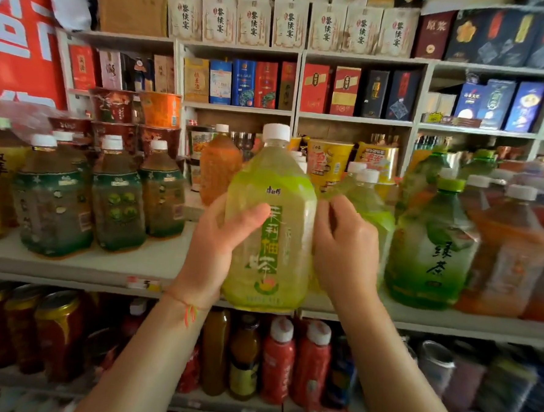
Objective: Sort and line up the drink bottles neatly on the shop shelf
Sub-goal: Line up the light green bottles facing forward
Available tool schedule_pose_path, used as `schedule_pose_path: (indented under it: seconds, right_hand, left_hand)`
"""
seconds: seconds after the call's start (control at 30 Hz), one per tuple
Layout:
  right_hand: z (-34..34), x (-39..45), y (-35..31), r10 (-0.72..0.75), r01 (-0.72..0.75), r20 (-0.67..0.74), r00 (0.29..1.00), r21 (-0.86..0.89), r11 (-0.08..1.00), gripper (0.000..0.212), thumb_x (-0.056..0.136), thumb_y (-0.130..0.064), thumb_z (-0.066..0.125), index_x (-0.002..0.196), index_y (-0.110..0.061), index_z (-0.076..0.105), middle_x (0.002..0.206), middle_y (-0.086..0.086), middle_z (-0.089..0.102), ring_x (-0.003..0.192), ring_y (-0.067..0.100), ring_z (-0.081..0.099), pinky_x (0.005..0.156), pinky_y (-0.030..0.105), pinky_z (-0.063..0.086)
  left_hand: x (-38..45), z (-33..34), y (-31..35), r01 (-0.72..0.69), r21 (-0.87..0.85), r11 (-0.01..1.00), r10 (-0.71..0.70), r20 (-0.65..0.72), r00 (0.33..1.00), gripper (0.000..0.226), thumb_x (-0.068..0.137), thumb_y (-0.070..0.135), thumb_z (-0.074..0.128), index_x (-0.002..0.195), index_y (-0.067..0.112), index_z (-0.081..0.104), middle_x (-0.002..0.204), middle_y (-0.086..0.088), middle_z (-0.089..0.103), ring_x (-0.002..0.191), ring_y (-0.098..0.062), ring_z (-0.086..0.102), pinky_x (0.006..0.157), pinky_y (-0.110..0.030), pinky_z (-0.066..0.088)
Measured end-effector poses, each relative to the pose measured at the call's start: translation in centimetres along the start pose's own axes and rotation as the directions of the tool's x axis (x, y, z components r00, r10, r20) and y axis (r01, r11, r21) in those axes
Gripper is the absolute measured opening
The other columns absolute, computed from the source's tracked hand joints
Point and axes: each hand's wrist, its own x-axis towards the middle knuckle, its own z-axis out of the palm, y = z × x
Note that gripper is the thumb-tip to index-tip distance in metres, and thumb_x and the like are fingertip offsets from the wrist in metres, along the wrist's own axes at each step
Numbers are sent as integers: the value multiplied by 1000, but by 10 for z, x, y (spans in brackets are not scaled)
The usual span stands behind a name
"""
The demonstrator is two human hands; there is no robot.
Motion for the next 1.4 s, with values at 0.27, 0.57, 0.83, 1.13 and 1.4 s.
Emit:
schedule_pose_path:
  seconds: [0.27, 0.57, 0.83, 1.13, 1.4]
  right_hand:
    - [-69, -5, 63, 32, 184, 384, 923, -513, 838, 15, 96, -24, 54, 108, -18, 47, 99, 1, 55, 85, 26, 61, 55, 32, 35]
    - [-61, 3, 83, -60, 258, 503, 862, -335, 906, 24, 93, -3, 52, 116, -11, 52, 106, 12, 54, 92, 37, 61, 69, 39, 45]
    - [-61, 23, 100, 12, 62, 439, 898, -154, 986, 10, 97, -12, 51, 98, -7, 60, 89, 8, 62, 79, 28, 62, 66, 36, 50]
    - [-95, 34, 87, 82, -306, 485, 871, 404, 862, 109, 60, -77, 74, 146, -23, 35, 126, -10, 63, 112, 7, 64, 94, 36, 56]
    - [-73, 20, 92, 129, -254, 287, 949, 459, 851, 101, 64, -77, 70, 144, -23, 39, 133, -5, 59, 121, 14, 59, 99, 42, 53]
  left_hand:
    - [-14, 82, -29, -73, 34, 997, 77, -123, 989, 65, 75, 44, 79, 123, 4, 64, 117, -17, 72, 109, -36, 69, 96, -53, 54]
    - [-22, 100, -45, -11, 10, 1000, 13, -192, 981, 49, 76, 41, 77, 115, 12, 71, 116, -17, 73, 110, -39, 68, 100, -60, 51]
    - [-16, 107, -40, -4, 41, 999, 10, -155, 988, 47, 77, 41, 76, 116, 14, 71, 118, -14, 73, 112, -35, 69, 102, -57, 50]
    - [6, 144, -43, -15, 62, 998, 21, -96, 995, 33, 85, 34, 73, 115, 19, 68, 114, -2, 75, 111, -23, 70, 98, -44, 54]
    - [-9, 144, -59, -168, 502, 848, 258, -114, 960, 85, 89, 74, 48, 146, 11, 50, 131, 2, 66, 118, -5, 62, 95, -20, 51]
